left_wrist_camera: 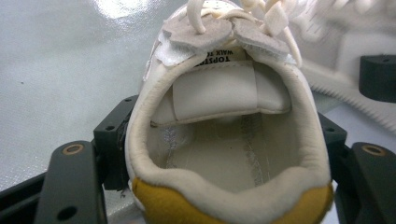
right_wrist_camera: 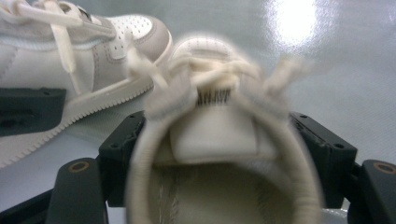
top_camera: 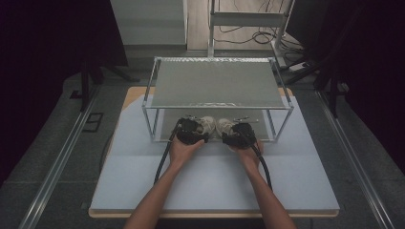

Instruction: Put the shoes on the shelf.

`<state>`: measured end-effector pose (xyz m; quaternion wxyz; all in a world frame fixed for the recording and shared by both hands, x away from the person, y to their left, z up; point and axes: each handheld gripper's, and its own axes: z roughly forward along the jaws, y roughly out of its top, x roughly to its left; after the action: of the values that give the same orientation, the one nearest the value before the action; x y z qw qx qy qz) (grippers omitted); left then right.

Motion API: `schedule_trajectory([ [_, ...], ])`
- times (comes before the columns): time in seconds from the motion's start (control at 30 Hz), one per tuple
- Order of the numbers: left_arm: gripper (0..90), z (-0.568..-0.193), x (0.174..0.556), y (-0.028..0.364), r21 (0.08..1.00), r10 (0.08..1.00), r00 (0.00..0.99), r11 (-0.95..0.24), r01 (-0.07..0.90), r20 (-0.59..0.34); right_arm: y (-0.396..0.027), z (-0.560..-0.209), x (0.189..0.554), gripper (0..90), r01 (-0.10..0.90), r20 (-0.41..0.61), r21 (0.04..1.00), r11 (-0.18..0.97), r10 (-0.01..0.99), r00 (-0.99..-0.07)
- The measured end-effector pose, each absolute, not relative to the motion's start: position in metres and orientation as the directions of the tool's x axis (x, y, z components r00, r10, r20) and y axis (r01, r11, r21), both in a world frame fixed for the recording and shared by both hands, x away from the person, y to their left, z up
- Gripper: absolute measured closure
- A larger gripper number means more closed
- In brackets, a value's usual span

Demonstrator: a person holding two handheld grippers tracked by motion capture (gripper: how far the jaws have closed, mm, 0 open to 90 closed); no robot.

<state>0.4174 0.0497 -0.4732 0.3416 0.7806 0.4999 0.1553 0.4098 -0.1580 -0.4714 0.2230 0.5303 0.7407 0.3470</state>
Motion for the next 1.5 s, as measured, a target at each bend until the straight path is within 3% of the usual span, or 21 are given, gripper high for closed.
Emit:
schedule_trajectory([
  [0.2,20.5,-0.469,0.413,0.057,0.702,0.886,0.45,-0.248,0.668,-0.115,-0.16,-0.463,0.404,23.5,0.609,0.049,0.773,0.176,0.941,-0.334],
  [0.4,19.4,-0.458,0.394,0.079,0.764,0.855,0.502,-0.236,0.601,-0.131,-0.174,-0.447,0.387,26.6,0.562,0.063,0.811,0.165,0.929,-0.365],
  [0.53,25.3,-0.448,0.376,0.091,0.803,0.863,0.481,-0.176,0.57,-0.152,-0.186,-0.436,0.372,31.1,0.52,0.077,0.843,0.139,0.925,-0.372],
  [0.6,34.4,-0.442,0.369,0.101,0.82,0.863,0.483,-0.165,0.547,-0.149,-0.193,-0.431,0.364,35.5,0.501,0.089,0.857,0.123,0.922,-0.378],
  [0.77,58.4,-0.44,0.365,0.117,0.819,0.871,0.469,-0.16,0.551,-0.145,-0.209,-0.424,0.353,52.7,0.476,0.093,0.872,0.11,0.92,-0.382],
  [0.97,75.6,-0.452,0.366,0.127,0.793,0.867,0.468,-0.161,0.587,-0.171,-0.224,-0.43,0.352,73.2,0.492,0.053,0.859,0.143,0.931,-0.362],
  [1.23,79.3,-0.465,0.372,0.129,0.762,0.87,0.459,-0.175,0.624,-0.177,-0.233,-0.449,0.354,84.9,0.535,0.017,0.825,0.18,0.939,-0.342],
  [1.5,80.3,-0.471,0.373,0.126,0.74,0.862,0.466,-0.18,0.649,-0.199,-0.233,-0.46,0.352,86.5,0.568,0.007,0.797,0.206,0.937,-0.35],
])
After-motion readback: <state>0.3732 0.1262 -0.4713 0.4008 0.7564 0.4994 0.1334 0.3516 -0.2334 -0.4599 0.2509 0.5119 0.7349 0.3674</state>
